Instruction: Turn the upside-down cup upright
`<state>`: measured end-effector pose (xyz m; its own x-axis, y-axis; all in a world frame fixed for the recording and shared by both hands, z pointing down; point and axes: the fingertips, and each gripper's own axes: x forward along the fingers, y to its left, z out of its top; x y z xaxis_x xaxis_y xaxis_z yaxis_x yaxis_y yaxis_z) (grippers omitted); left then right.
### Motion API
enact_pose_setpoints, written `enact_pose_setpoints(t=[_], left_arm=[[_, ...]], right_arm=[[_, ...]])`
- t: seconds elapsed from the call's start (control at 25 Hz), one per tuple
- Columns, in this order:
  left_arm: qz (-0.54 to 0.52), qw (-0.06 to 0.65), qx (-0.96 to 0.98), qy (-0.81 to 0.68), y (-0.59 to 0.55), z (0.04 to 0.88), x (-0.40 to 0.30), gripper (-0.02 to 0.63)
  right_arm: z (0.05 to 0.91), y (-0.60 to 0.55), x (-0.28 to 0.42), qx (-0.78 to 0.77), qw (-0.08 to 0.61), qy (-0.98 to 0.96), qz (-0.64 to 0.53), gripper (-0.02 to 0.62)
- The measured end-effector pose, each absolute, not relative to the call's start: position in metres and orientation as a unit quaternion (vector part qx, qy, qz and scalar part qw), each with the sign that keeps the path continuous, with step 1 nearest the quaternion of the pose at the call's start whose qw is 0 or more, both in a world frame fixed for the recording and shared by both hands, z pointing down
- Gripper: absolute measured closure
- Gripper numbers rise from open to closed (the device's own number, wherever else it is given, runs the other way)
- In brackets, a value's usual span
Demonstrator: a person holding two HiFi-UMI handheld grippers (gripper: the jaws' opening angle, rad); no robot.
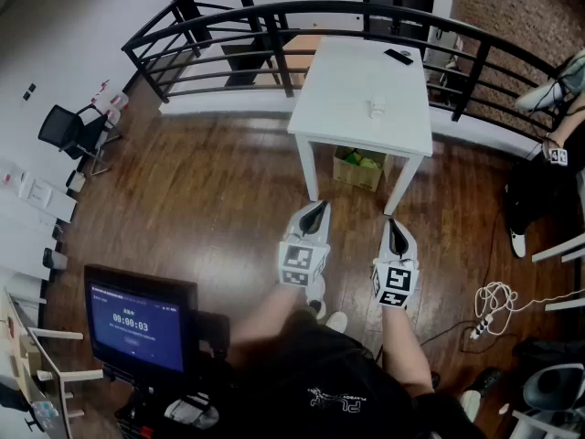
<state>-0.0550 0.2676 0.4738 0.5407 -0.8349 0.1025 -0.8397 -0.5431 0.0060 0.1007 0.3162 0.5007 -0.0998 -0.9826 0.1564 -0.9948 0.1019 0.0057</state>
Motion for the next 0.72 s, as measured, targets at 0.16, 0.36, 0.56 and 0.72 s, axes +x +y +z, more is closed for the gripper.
enact_pose_setpoints(t=[0.16,0.36,0.56,0.72], left_arm=[[0.035,0.03,0.877,-0.479,0.27,0.469,-0.052,0.606],[0.036,0.034,0.881,-0.47,0.238,0.476,-0.053,0.606],[0.039,0.035,0.886,-0.46,0.187,0.481,-0.058,0.606],[0.039,0.035,0.889,-0.454,0.16,0.484,-0.056,0.606]], right_arm=[[0.505,0.318,0.102,0.669,0.066,-0.739,0.044,0.583],[0.508,0.284,0.1,0.667,0.066,-0.741,0.039,0.583],[0.506,0.233,0.087,0.666,0.06,-0.743,0.041,0.583],[0.511,0.207,0.087,0.669,0.061,-0.739,0.044,0.583]])
